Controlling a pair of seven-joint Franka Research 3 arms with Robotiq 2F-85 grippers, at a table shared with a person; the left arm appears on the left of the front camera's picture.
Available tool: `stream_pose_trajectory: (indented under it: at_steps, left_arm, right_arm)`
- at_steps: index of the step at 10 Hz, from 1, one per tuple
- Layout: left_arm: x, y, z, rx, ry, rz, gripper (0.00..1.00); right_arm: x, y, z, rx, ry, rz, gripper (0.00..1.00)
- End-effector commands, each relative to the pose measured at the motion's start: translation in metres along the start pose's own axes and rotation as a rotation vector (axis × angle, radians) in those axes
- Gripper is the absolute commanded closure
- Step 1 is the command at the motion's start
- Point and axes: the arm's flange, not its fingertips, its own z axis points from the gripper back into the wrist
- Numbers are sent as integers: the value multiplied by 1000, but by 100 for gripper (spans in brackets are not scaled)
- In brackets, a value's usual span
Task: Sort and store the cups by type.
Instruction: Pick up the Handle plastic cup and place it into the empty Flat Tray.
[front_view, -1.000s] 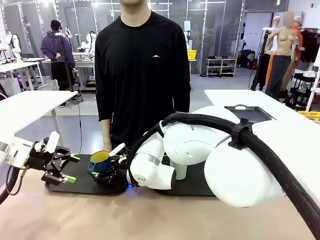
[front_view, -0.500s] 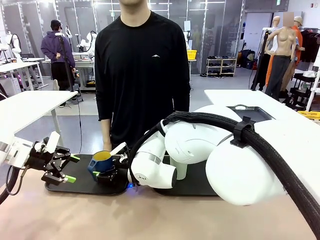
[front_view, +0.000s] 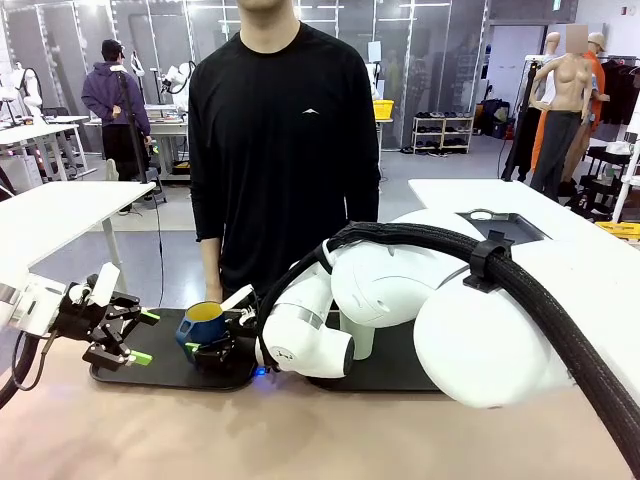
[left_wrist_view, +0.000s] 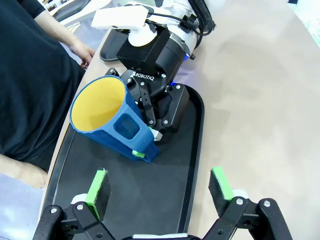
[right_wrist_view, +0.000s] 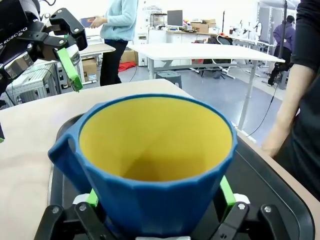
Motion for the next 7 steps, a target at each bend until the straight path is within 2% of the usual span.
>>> stream_pose_trajectory:
  at_steps: [1, 7]
  left_arm:
    - [0, 0, 1, -4, -17, -2, 0]
    - [0, 0, 1, -4, -17, -2, 0]
  right_arm:
    - [1, 1, 3, 4, 3, 1, 0]
    - [6, 9, 34, 30, 22, -20, 0]
